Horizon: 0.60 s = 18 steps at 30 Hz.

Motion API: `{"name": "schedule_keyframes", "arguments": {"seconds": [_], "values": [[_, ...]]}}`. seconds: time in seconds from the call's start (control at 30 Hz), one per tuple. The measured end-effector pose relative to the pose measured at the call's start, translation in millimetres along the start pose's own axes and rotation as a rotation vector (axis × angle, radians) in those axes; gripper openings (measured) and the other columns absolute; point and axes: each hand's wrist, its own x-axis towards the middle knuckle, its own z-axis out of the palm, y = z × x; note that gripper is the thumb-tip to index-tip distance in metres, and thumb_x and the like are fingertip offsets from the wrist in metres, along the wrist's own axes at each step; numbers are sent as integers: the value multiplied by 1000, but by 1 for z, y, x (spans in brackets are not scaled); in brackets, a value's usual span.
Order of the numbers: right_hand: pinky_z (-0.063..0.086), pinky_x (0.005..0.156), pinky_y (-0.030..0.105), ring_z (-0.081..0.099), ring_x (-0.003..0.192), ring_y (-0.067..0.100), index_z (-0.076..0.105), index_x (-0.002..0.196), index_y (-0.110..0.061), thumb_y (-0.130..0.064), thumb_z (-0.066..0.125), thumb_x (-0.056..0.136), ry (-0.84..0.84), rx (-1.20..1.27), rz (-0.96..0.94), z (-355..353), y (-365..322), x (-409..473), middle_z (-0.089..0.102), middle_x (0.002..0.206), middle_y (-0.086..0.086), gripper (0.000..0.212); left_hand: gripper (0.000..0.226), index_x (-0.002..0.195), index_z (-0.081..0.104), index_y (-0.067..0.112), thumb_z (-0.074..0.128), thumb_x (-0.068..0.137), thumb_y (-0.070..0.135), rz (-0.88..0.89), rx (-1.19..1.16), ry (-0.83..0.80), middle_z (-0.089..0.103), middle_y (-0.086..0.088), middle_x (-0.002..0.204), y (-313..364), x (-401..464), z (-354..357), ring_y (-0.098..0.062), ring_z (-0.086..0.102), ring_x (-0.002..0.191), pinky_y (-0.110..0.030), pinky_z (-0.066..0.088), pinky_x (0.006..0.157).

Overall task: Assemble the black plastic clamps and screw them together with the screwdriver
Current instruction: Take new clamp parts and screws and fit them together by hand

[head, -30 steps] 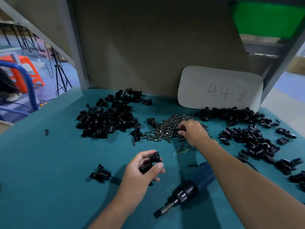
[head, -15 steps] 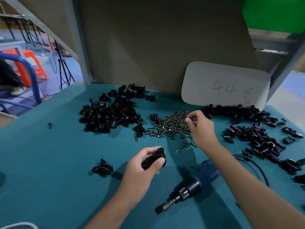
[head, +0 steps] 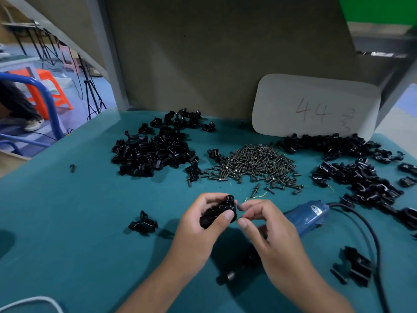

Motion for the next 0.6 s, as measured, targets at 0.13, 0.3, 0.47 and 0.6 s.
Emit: {"name": "schedule_keyframes", "arguments": {"seconds": [0.13, 0.3, 0.47, 0.6], "values": [[44, 65, 16, 62, 78, 6, 50, 90, -45, -59, 46, 91, 43, 0, 46, -6, 2, -4, 66, 88, -17, 15, 20, 105, 67, 39, 70, 86, 33, -22, -62, -5, 75, 7, 113, 1, 1, 2, -7, 68, 108, -19, 51, 87], [39, 64, 14, 60, 68, 5, 57, 111, -43, -61, 46, 86, -58, -22, 44, -7, -2, -3, 65, 69, -13, 33, 20, 107, 68, 36, 68, 88, 31, -63, -122, -44, 74, 3, 116, 2, -2, 3, -11, 67, 113, -17, 48, 93], [43, 60, 11, 61, 57, 6, 61, 109, -45, -61, 52, 83, -63, 34, 73, -5, -6, -6, 67, 62, -14, 32, 26, 110, 67, 36, 71, 85, 39, -15, -101, -66, 73, 2, 119, 4, -5, 5, -16, 67, 114, -26, 51, 98], [42, 55, 10, 60, 52, 5, 63, 100, -44, -60, 55, 83, -49, 73, 91, -5, -8, -7, 67, 60, -12, 25, 26, 111, 68, 40, 66, 85, 43, 24, -54, -64, 73, 11, 109, 5, -8, 8, -7, 67, 103, -15, 49, 88]]}}
